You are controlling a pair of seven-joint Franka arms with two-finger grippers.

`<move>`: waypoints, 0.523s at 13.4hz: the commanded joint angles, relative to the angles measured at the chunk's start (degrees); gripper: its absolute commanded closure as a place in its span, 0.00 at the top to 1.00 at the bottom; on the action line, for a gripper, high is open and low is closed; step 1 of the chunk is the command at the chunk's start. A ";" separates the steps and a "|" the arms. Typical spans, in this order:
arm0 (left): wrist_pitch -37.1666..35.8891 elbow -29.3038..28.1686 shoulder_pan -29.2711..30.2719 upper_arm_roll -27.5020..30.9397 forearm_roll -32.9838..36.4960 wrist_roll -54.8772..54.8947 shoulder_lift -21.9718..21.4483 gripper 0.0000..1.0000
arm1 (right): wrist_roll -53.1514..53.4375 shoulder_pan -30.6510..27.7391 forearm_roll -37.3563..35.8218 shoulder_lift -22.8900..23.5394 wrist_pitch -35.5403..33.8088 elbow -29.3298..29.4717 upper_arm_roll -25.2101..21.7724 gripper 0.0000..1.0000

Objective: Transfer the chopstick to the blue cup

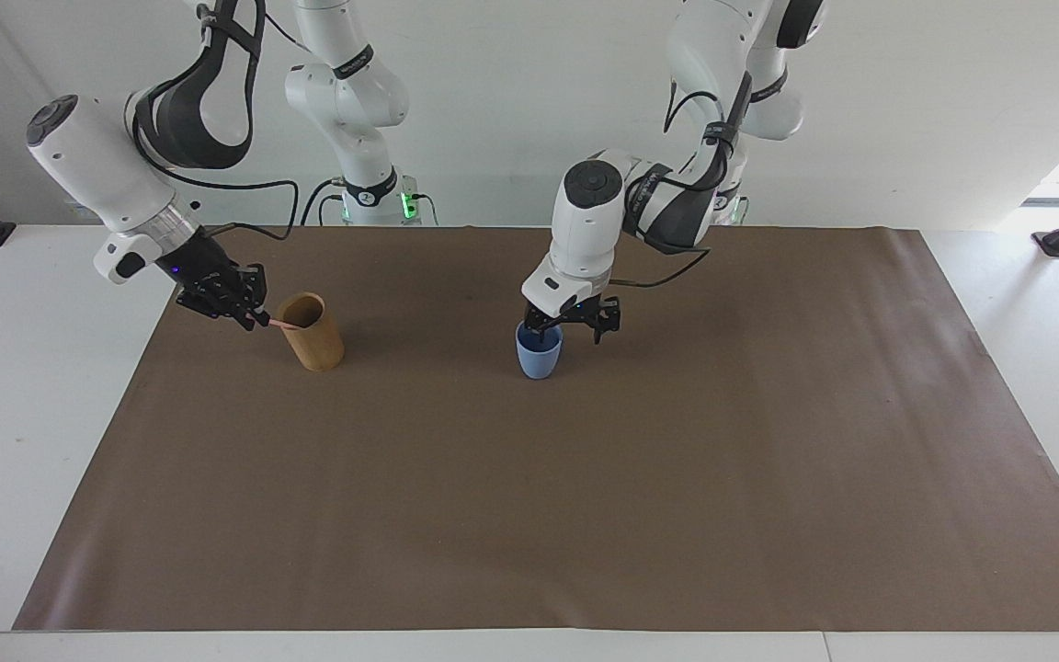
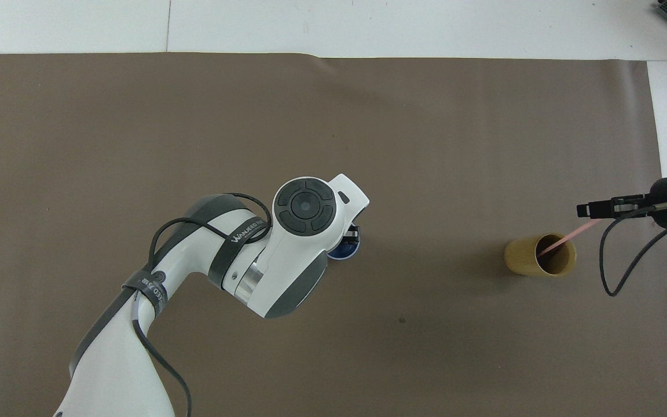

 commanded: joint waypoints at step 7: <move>-8.54 -1.34 17.51 -0.43 1.19 22.22 -8.45 1.00 | 4.20 0.29 -0.59 -2.32 -4.08 6.25 0.79 0.00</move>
